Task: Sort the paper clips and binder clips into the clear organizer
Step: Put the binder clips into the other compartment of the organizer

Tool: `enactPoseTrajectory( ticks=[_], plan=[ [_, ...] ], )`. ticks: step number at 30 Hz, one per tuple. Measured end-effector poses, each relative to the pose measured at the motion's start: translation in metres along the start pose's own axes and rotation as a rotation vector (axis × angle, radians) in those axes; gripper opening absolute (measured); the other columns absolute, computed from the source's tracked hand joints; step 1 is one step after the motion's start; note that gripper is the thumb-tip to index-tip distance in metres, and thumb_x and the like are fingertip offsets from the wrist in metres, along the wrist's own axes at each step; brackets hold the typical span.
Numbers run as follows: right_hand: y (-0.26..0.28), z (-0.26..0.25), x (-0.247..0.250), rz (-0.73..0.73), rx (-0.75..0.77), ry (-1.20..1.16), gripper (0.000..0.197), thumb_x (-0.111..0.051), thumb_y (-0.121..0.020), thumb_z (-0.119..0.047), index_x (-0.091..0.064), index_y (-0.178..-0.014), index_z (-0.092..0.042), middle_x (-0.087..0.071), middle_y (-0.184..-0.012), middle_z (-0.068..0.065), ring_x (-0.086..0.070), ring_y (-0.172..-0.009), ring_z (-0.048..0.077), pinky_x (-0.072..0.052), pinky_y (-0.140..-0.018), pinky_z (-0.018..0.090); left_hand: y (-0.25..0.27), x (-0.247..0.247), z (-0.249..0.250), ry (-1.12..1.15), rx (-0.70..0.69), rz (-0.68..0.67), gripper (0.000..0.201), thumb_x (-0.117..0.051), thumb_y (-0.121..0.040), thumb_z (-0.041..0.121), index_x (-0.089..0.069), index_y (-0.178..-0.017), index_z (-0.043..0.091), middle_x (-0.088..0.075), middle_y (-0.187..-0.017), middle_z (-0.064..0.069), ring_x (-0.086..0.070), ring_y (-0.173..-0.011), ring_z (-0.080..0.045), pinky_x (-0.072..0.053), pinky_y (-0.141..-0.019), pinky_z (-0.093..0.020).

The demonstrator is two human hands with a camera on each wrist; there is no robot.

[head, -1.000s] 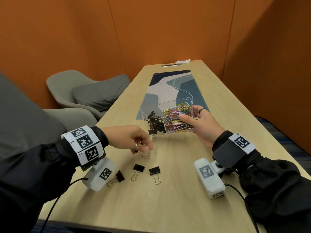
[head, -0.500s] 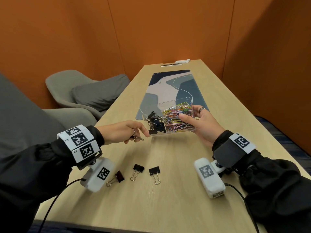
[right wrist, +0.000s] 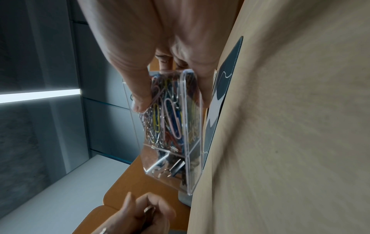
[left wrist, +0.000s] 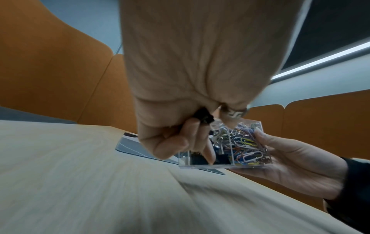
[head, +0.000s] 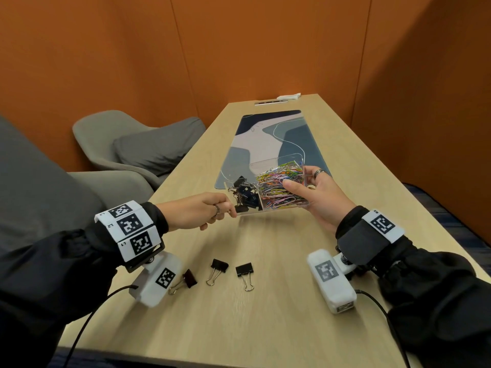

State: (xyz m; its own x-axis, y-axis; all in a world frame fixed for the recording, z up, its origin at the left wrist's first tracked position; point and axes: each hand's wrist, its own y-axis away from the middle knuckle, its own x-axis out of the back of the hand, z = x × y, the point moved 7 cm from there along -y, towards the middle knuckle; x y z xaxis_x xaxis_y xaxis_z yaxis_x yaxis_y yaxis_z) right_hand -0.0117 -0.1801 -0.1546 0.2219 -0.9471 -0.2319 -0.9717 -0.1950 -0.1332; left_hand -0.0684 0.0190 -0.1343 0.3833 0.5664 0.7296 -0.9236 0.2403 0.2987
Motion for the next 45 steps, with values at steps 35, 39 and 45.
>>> enactPoseTrajectory(
  ticks=[35,39,45],
  plan=[
    [0.0,0.001,0.0,-0.002,-0.028,0.023,0.055,-0.071,-0.076,-0.014,-0.045,-0.124,-0.005,-0.063,-0.106,0.005,-0.061,-0.109,0.03,-0.05,-0.095,0.047,-0.001,0.054,0.038,-0.092,-0.163,0.26,0.025,-0.077,-0.07,0.04,-0.063,-0.072,0.019,-0.041,-0.053,0.008,-0.031,-0.05,-0.006,-0.023,-0.05,-0.018],
    [0.004,-0.001,-0.005,-0.039,-0.027,0.028,0.047,-0.072,-0.072,-0.017,-0.049,-0.113,-0.012,-0.063,-0.113,0.01,-0.061,-0.111,0.031,-0.05,-0.095,0.045,-0.006,0.072,0.049,-0.048,-0.236,0.516,0.02,-0.072,-0.079,0.035,-0.065,-0.077,0.017,-0.036,-0.048,0.006,-0.026,-0.043,-0.006,-0.019,-0.043,-0.015],
    [0.007,-0.005,-0.009,-0.08,-0.013,0.062,0.058,-0.076,-0.057,-0.033,-0.052,-0.108,-0.019,-0.061,-0.121,0.014,-0.061,-0.111,0.031,-0.048,-0.098,0.05,-0.016,0.061,0.051,-0.145,-0.249,0.494,0.018,-0.071,-0.081,0.036,-0.07,-0.083,0.018,-0.028,-0.036,0.009,-0.024,-0.041,-0.009,-0.014,-0.044,-0.02]
  ],
)
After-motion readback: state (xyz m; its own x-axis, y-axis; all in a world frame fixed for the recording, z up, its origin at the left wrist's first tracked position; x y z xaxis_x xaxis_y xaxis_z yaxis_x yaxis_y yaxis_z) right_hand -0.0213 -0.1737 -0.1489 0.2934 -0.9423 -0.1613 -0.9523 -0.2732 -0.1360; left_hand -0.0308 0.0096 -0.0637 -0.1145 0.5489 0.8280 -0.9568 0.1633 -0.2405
